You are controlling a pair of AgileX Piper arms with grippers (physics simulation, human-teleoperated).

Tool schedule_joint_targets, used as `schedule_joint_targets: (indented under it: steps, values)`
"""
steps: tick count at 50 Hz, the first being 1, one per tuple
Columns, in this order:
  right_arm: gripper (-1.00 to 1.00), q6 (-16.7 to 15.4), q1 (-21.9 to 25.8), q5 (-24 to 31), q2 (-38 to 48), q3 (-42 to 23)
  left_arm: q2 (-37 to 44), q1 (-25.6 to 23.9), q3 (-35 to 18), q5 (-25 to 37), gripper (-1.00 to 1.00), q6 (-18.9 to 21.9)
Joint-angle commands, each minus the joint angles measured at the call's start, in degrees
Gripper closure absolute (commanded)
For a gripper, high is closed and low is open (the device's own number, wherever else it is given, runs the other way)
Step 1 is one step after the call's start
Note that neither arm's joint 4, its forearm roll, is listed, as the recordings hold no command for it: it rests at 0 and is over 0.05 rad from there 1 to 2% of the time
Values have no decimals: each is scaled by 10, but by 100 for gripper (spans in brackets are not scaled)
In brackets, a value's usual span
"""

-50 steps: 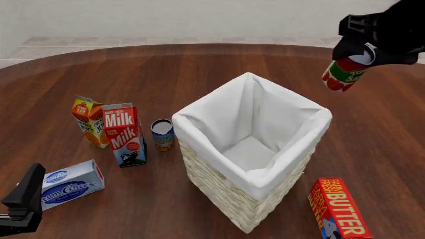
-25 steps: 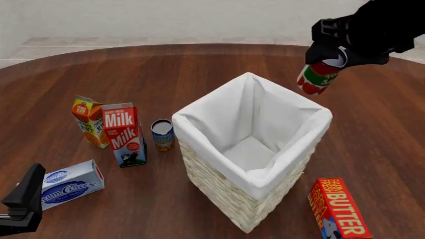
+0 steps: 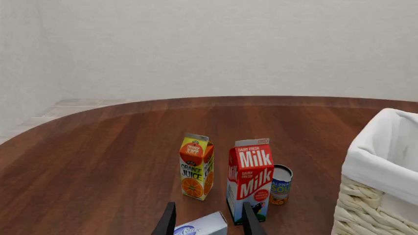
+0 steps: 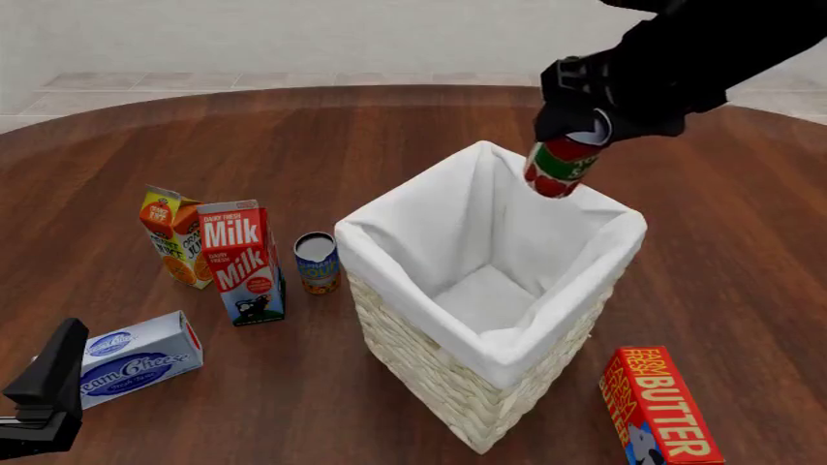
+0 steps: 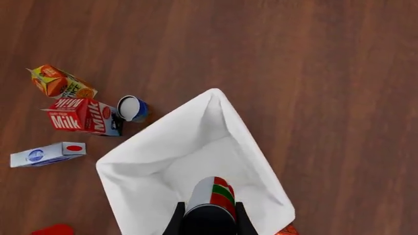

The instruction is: Pick up the tomato sauce, and put it in the basket.

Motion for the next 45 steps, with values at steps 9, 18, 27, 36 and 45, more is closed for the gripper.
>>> schedule_joint_targets:
  steps: [9,18,27,36,45]
  values:
    - [100,5,39,-19,12,19,-1,0,0,-1,-100,2]
    - [100,1,59,-26,18,30,-1,-1,0,-1,-100,2]
    - [100,-1,67,-31,22,38,-1,0,0,-1,-100,2]
    - [100,-1,72,-34,26,44,-1,-1,0,-1,-100,2]
    - [100,3,84,-47,36,60,-1,0,0,-1,-100,2]
